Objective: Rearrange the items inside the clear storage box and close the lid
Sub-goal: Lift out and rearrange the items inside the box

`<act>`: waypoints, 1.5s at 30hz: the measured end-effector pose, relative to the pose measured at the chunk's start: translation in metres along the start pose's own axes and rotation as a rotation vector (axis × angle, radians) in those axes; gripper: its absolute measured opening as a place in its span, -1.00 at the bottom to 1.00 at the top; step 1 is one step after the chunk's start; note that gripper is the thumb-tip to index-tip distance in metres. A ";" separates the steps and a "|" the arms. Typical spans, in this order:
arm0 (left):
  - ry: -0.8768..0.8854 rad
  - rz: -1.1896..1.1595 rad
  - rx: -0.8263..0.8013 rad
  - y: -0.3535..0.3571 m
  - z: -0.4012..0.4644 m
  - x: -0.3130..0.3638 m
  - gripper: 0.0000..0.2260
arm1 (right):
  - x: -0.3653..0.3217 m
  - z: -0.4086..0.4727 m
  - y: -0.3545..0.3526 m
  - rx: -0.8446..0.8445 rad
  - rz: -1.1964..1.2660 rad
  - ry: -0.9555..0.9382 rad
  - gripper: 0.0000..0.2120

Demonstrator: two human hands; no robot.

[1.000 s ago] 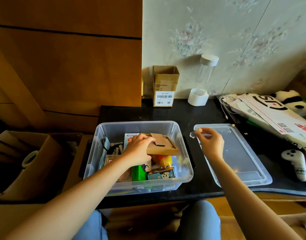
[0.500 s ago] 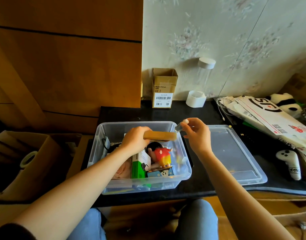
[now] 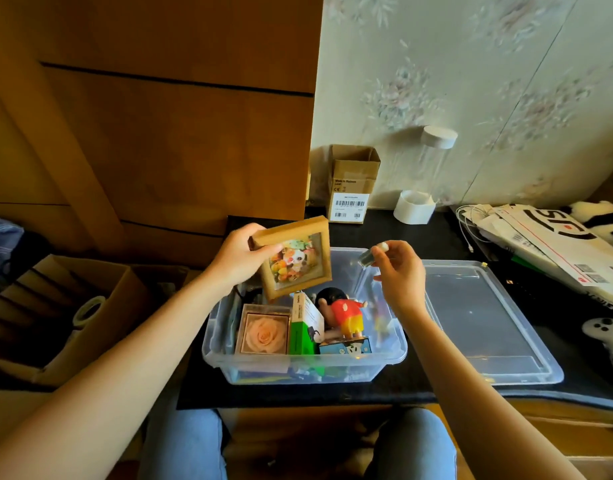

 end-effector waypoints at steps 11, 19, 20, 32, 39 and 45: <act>-0.483 -0.148 0.068 -0.030 -0.021 -0.056 -0.71 | 0.029 -0.017 0.020 -0.098 -0.098 -0.001 -0.98; -0.262 0.386 -0.243 -0.004 -0.026 -0.042 -0.79 | 0.031 -0.019 0.019 -0.117 -0.070 0.020 -0.98; -0.172 0.545 -0.211 -0.005 -0.024 -0.035 -0.78 | 0.031 -0.019 0.018 -0.101 -0.075 0.021 -0.97; 0.172 0.781 -0.547 0.121 -0.007 0.024 -0.66 | 0.040 -0.016 0.009 -0.011 -0.047 0.087 -0.94; 0.112 1.024 -0.989 0.182 -0.005 -0.012 -0.37 | 0.044 -0.016 0.006 0.020 -0.030 0.107 -0.94; 0.052 0.965 -1.015 0.197 0.000 -0.033 -0.36 | 0.045 -0.015 0.008 0.008 -0.029 0.107 -0.98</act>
Point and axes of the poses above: each hand's wrist, its own z-axis towards the middle knuckle, its own y-axis out of the palm, x = y × z, the point moved 8 cm from there along z, towards the middle knuckle, and after that the axes turned 6 degrees about x, right-handed, at the moved point
